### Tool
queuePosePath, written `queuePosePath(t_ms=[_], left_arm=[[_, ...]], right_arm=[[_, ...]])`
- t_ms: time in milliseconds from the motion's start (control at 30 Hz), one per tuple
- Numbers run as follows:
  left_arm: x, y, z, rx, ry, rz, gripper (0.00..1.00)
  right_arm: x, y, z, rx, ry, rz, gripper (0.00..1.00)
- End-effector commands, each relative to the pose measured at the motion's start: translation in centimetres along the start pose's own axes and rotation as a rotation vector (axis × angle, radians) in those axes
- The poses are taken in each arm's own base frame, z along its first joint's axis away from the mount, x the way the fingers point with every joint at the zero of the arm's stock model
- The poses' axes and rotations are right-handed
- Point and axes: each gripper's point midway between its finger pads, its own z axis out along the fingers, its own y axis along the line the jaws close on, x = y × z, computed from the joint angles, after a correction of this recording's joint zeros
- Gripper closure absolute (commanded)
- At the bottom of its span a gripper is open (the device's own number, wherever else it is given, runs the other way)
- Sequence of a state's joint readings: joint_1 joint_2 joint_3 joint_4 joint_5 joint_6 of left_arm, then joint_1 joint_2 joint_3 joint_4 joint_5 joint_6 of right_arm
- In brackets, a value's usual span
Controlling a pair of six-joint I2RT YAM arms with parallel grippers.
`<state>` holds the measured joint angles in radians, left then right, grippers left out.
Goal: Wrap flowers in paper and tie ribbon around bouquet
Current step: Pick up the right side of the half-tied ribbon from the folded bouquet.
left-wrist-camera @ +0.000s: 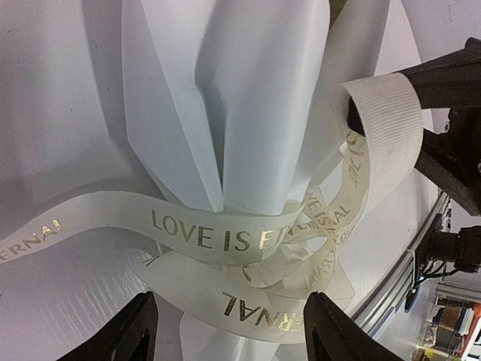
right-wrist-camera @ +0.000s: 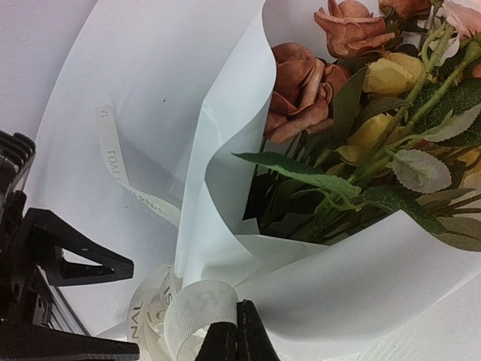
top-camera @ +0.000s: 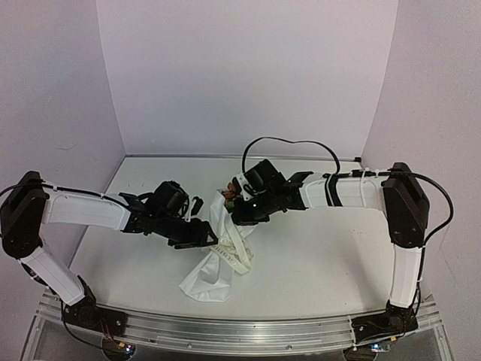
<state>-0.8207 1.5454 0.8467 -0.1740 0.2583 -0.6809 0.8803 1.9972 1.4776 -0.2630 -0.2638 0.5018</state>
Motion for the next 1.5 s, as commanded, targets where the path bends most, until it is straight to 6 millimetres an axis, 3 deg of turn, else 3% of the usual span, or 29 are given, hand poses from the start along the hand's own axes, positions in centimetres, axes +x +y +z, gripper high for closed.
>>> queuePosePath(t_ms=[0, 200, 600, 867, 933, 1000, 1133, 1300, 1467], left_arm=[[0.6, -0.6, 0.2, 0.061, 0.024, -0.068, 0.32], [0.9, -1.0, 0.3, 0.095, 0.04, -0.087, 0.43], [0.4, -1.7, -0.4, 0.115, 0.018, -0.07, 0.75], [0.4, -2.0, -1.1, 0.128, 0.008, -0.056, 0.9], [0.5, -1.5, -1.1, 0.105, 0.005, -0.063, 0.83], [0.5, -1.0, -1.3, 0.083, -0.01, -0.075, 0.64], [0.2, -0.4, -1.3, 0.056, -0.035, -0.085, 0.45], [0.2, -0.9, 0.1, 0.102, -0.006, -0.083, 0.38], [0.4, -1.3, 1.2, 0.136, 0.031, -0.097, 0.41]], right_arm=[[-1.5, 1.0, -0.7, -0.024, -0.035, -0.008, 1.0], [-1.5, 1.0, -0.7, -0.021, -0.036, -0.006, 1.0], [-1.3, 0.8, -0.7, -0.015, -0.034, -0.003, 1.0], [-1.3, 0.8, -0.7, -0.015, -0.033, 0.0, 1.0], [-1.2, 0.7, -0.7, -0.014, -0.032, 0.001, 1.0], [-1.2, 0.7, -0.8, -0.014, -0.033, 0.001, 1.0], [-1.1, 0.8, -1.0, -0.014, -0.037, -0.001, 1.0], [-1.2, 0.9, -1.2, -0.017, -0.041, -0.002, 1.0], [-1.2, 1.1, -1.3, -0.022, -0.04, 0.0, 1.0]])
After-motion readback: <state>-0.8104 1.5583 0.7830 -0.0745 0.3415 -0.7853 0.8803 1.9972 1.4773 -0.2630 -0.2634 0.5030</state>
